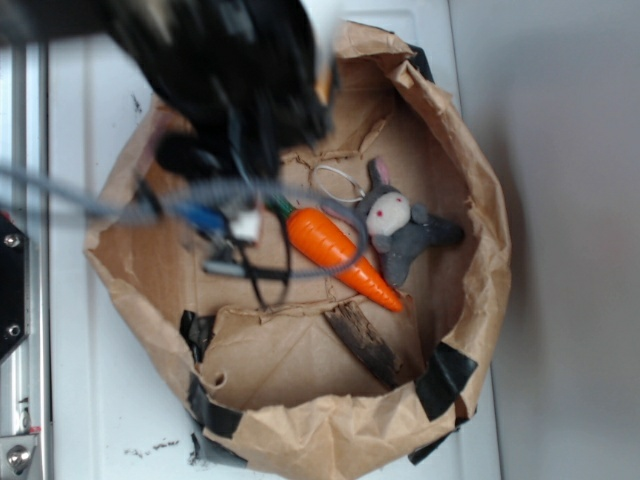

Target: Grab the wood chip.

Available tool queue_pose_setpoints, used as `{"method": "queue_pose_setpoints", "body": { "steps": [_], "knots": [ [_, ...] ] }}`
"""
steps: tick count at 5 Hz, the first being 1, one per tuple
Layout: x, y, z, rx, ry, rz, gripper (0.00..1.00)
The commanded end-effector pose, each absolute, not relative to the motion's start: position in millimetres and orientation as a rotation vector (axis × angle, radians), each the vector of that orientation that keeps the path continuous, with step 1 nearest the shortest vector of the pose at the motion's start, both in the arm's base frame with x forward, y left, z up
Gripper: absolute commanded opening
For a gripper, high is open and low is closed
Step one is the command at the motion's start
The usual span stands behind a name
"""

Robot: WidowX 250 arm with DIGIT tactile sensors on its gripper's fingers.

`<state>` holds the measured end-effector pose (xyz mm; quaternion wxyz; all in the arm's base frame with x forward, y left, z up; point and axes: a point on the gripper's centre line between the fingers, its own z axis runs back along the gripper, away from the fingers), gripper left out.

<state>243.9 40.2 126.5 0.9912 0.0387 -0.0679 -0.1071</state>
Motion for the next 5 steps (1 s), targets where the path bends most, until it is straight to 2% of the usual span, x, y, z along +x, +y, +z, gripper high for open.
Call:
{"method": "queue_pose_setpoints", "body": {
  "steps": [1,3,4,5],
  "knots": [
    [283.1,-10.8,97.0,0.094,-0.139,-0.322,1.00],
    [301.8,-36.0,62.7,0.082,-0.185,-0.415,1.00],
    [304.4,-43.4,40.4,0.042,-0.231,-0.484,1.00],
    [307.0,-43.3,18.6,0.046,-0.261,-0.556,0.77]
  ]
}}
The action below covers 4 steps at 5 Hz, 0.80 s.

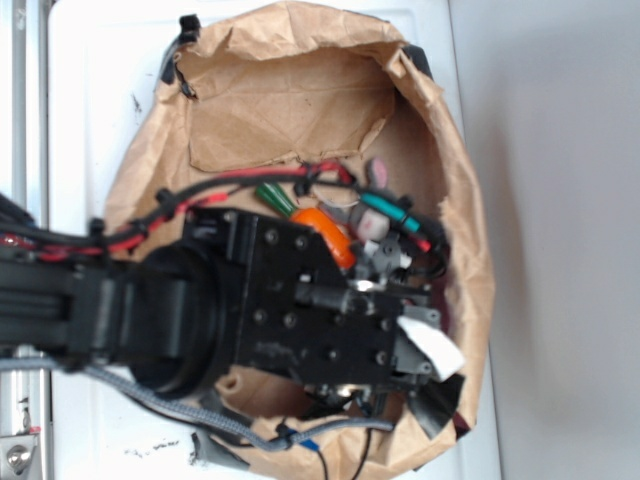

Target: Grab the wood chip.

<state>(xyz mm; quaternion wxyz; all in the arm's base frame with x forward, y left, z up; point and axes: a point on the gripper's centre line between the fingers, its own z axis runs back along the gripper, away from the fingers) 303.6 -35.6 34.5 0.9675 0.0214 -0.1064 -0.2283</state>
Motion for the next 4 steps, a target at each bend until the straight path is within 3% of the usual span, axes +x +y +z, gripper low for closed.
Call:
{"method": "queue_pose_setpoints", "body": {
  "steps": [1,2,4],
  "knots": [
    [306.3,-35.3,14.1,0.013,-0.251,-0.546,0.00],
    [302.8,-27.9,26.5,0.019,-0.276,-0.511,0.00],
    [279.1,14.9,110.8,-0.115,-0.382,-0.384,0.00]
  ]
}}
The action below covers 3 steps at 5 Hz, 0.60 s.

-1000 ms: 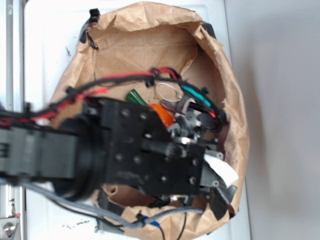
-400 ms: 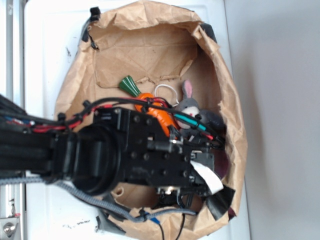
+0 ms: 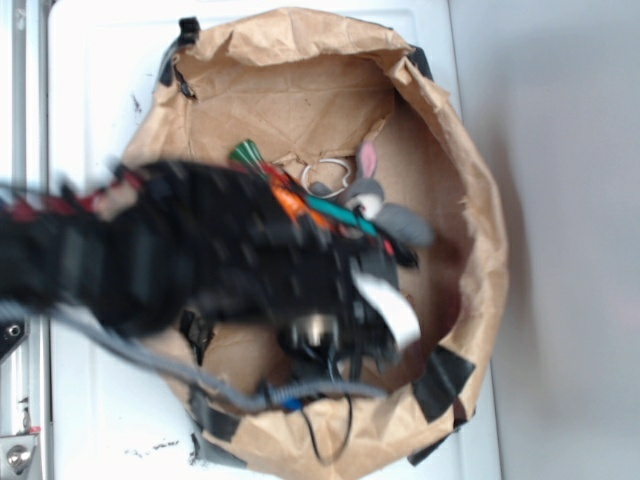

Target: Grab the wood chip.

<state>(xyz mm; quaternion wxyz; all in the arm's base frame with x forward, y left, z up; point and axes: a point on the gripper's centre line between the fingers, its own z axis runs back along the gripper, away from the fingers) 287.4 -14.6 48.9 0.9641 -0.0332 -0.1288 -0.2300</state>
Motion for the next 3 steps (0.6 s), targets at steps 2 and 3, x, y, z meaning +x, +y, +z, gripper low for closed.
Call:
{"method": "queue_pose_setpoints", "body": {
  "steps": [2,3],
  "knots": [
    [259.6,64.2,123.5,-0.096,-0.169,-0.197,0.00],
    [245.9,83.8,146.6,-0.149,-0.130,-0.172,0.00]
  ]
}}
